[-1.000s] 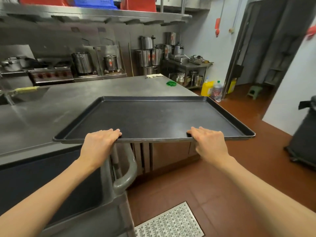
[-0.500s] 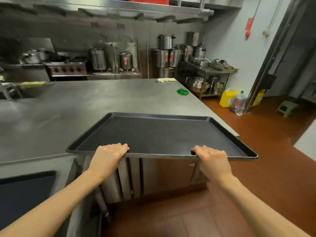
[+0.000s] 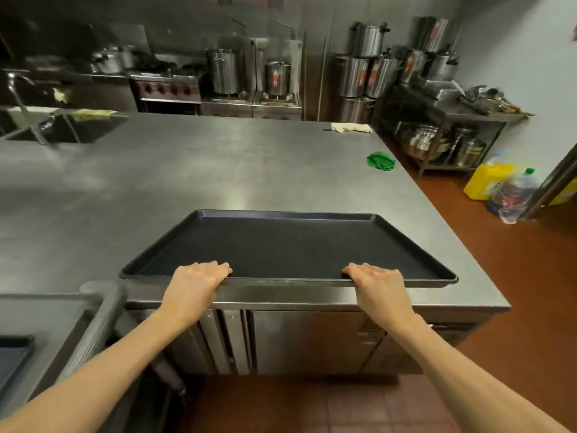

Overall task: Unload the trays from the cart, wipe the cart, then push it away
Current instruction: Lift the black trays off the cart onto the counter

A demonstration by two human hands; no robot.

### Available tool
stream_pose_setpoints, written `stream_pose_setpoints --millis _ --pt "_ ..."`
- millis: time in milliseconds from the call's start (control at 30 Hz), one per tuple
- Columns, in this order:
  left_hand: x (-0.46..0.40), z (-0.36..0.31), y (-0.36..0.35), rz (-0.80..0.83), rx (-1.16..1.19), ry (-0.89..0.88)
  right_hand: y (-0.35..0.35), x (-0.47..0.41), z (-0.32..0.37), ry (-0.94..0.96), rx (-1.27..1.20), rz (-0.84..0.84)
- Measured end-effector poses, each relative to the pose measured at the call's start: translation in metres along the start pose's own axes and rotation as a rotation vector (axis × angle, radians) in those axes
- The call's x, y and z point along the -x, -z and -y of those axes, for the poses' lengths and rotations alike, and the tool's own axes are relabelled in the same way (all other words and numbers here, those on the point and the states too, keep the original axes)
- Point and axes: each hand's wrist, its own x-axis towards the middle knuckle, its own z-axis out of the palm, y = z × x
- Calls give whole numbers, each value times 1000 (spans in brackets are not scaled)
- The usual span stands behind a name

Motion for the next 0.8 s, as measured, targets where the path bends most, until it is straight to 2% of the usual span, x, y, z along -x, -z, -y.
stream_pose_setpoints --millis 133,333,533,633,800 --pt "-45 31 -44 28 -14 20 -42 -51 -16 23 -3 -14" --pt "-81 56 -101 100 20 41 -96 -96 -44 3 1 52" --pt "-96 59 -134 182 -12 34 -142 -113 -67 20 27 120" --pt "-99 64 -143 211 -14 48 -161 -117 -70 10 34 205" --pt "-107 71 -154 213 21 24 -174 -129 -75 30 36 218"
